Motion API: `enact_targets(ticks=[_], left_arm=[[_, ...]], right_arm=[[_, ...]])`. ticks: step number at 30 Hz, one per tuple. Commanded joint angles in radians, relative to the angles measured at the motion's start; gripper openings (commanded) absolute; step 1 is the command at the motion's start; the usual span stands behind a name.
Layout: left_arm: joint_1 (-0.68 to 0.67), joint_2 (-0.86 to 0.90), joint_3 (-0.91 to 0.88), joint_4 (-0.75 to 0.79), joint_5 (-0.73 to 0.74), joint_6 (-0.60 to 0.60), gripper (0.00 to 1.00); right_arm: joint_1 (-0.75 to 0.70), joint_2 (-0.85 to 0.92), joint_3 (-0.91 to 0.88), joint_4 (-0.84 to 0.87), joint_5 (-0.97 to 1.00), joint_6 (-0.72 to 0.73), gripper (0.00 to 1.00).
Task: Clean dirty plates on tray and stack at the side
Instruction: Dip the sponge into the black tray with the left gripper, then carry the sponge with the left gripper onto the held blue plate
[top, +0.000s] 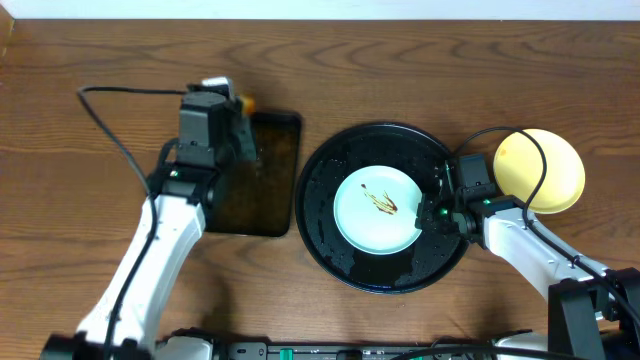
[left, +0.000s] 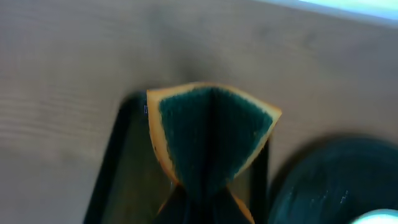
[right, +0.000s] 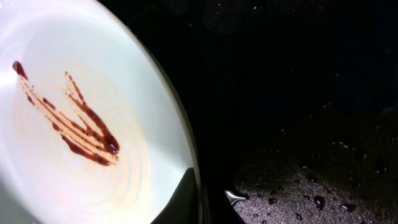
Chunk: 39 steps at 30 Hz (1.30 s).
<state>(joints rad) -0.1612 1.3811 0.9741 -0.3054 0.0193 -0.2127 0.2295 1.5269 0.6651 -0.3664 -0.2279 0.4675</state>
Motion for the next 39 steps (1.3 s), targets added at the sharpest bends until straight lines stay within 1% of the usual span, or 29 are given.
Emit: enact_targets(ticks=[1, 7, 13, 19, 24, 26, 28, 29, 39], left_arm=[[-0.001, 0.093, 0.000, -0.061, 0.000, -0.015, 0.08], [-0.001, 0.199, 0.004, -0.138, 0.089, -0.021, 0.07], [-0.001, 0.200, 0.037, -0.204, 0.101, -0.025, 0.07], [-0.001, 0.200, 0.125, -0.304, 0.175, 0.006, 0.07], [-0.002, 0.200, 0.195, -0.375, 0.189, 0.010, 0.07], [-0.003, 0.200, 0.204, -0.369, 0.266, 0.016, 0.08], [-0.013, 0.200, 0.204, -0.346, 0.385, 0.043, 0.07], [-0.023, 0.200, 0.204, -0.336, 0.410, 0.044, 0.07], [-0.225, 0.241, 0.203, -0.201, 0.388, 0.042, 0.08]], right_arm=[[0.013, 0.012, 0.000, -0.008, 0.018, 0.007, 0.01], [0.013, 0.012, 0.000, -0.010, 0.018, 0.007, 0.01], [0.013, 0.012, 0.000, -0.011, 0.018, 0.007, 0.01], [0.013, 0.012, -0.001, -0.011, 0.018, 0.007, 0.01], [0.013, 0.012, -0.001, -0.011, 0.018, 0.007, 0.01], [0.013, 0.012, -0.001, -0.011, 0.018, 0.007, 0.01], [0.013, 0.012, -0.001, -0.011, 0.018, 0.006, 0.01], [0.013, 0.012, 0.000, -0.011, 0.018, 0.007, 0.01], [0.013, 0.012, -0.001, -0.011, 0.018, 0.007, 0.01]])
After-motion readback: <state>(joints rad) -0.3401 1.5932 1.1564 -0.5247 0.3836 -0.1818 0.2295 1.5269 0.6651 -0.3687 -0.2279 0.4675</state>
